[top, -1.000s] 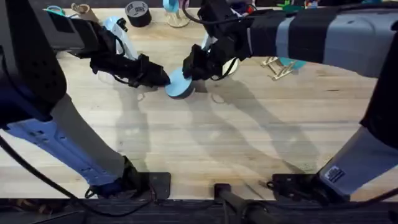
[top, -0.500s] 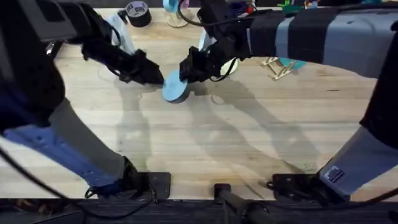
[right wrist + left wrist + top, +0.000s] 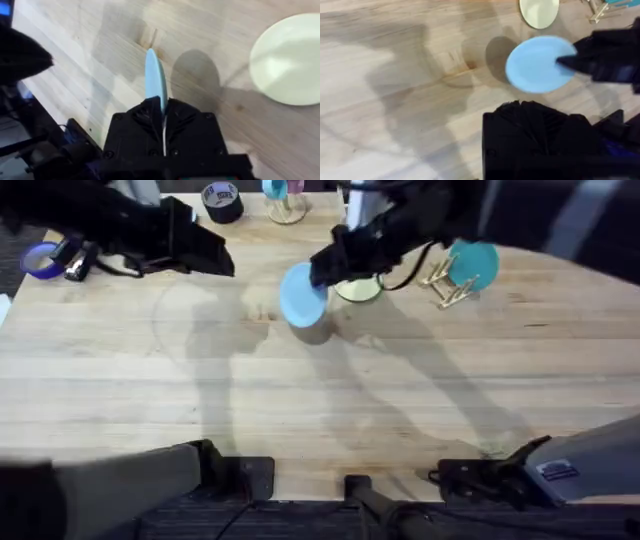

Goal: Pick up the plates from the table one by one and place each into a slot on the dish rack.

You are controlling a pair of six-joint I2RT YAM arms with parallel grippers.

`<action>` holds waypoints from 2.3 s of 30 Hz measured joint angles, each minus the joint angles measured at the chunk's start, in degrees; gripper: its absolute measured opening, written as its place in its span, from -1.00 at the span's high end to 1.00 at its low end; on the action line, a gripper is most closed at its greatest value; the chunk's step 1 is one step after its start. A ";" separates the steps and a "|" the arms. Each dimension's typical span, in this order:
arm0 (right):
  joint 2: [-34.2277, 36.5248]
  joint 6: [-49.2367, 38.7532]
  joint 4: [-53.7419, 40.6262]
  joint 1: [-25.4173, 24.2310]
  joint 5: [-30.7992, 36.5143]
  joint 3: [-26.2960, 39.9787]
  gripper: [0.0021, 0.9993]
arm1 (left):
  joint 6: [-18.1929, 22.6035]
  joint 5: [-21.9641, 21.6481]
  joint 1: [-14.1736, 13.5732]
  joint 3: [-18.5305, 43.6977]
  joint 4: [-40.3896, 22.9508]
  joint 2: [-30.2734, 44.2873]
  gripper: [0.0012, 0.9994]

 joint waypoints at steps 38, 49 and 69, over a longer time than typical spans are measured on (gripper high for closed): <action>-27.82 -50.21 -19.96 -43.00 8.55 0.00 0.95 | -1.36 -3.30 0.00 0.00 -11.65 -28.72 -0.99; -27.82 -55.79 -19.85 -44.01 11.66 0.00 0.95 | -1.36 -3.30 0.00 0.00 -11.65 -28.71 -0.99; -24.96 -59.43 -18.08 -44.82 9.52 0.00 0.95 | -1.38 -3.30 0.00 0.00 -11.72 -28.71 -0.99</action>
